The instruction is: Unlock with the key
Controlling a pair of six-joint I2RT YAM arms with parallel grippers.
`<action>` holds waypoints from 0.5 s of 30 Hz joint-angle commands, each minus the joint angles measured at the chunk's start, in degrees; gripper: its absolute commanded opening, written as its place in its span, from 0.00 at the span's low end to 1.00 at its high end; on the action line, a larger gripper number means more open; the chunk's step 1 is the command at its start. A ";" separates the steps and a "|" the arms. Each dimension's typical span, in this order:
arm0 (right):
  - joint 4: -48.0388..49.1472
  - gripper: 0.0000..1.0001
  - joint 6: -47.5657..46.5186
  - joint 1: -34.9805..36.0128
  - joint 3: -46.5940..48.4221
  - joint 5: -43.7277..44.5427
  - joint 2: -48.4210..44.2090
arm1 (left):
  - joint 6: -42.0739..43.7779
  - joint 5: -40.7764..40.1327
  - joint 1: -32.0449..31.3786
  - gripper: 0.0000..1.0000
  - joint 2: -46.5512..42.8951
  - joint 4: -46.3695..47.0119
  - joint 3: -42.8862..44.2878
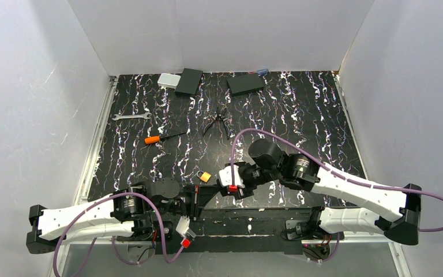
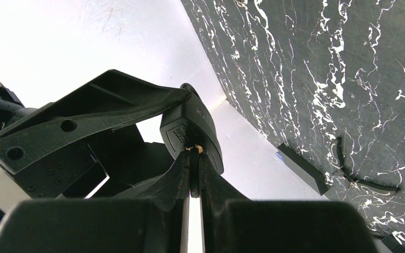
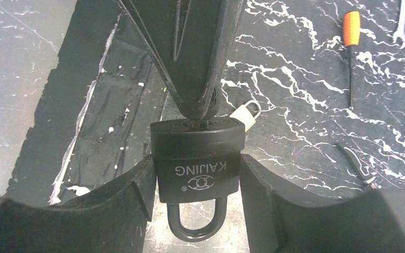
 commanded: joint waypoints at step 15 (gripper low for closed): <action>-3.08 0.01 -0.96 -2.52 12.53 -18.77 5.36 | 6.48 -8.14 0.34 0.00 4.66 -6.28 1.84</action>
